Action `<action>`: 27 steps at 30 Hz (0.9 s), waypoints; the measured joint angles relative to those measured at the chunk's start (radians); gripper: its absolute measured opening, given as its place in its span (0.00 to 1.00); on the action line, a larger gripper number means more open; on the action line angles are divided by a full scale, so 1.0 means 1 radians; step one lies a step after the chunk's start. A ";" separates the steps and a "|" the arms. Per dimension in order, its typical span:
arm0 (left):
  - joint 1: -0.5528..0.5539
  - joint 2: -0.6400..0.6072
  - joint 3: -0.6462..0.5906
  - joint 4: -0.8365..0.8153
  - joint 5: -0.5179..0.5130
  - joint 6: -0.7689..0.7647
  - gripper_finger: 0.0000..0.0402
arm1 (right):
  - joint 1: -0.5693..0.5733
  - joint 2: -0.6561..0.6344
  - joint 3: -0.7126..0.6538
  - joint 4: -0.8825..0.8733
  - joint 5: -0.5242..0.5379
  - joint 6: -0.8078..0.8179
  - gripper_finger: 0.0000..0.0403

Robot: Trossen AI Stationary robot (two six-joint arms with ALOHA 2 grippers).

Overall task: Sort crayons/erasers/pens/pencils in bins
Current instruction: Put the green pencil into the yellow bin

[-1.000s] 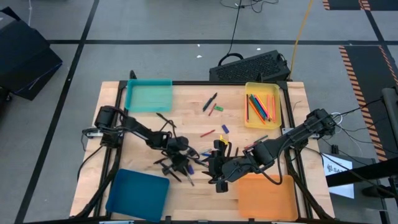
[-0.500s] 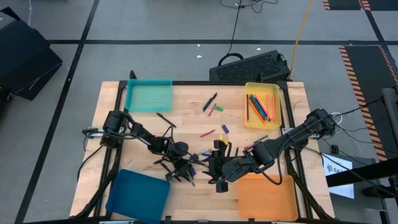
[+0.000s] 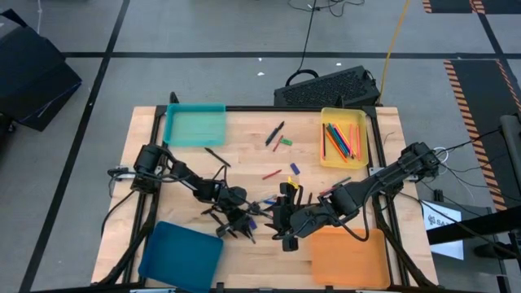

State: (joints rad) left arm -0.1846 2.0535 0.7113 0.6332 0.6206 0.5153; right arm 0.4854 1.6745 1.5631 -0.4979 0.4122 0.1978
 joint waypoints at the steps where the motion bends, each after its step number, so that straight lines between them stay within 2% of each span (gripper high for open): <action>1: 0.002 -0.007 0.000 -0.006 -0.008 -0.003 0.05 | 0.000 0.000 0.000 0.000 0.000 0.000 0.43; 5: 0.006 -0.059 -0.001 -0.043 -0.036 -0.032 0.04 | 0.000 0.000 0.000 0.000 -0.001 0.000 0.43; 11: -0.003 -0.200 -0.005 -0.206 -0.163 -0.046 0.06 | 0.000 -0.041 0.000 -0.057 0.008 -0.001 0.43; 15: 0.004 -0.329 0.008 -0.302 -0.174 -0.121 0.03 | 0.000 -0.109 0.000 -0.144 0.087 -0.025 0.43; 19: 0.034 -0.439 0.054 -0.385 -0.174 -0.318 0.01 | 0.000 -0.147 0.001 -0.168 0.092 -0.186 0.43; 27: 0.134 -0.569 0.282 -0.547 -0.191 -0.839 0.01 | 0.001 -0.142 0.001 -0.144 0.116 -0.588 0.43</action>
State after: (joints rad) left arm -0.0505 1.4849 0.9930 0.0860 0.4299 -0.3234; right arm 0.4862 1.5330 1.5639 -0.6423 0.5278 -0.3906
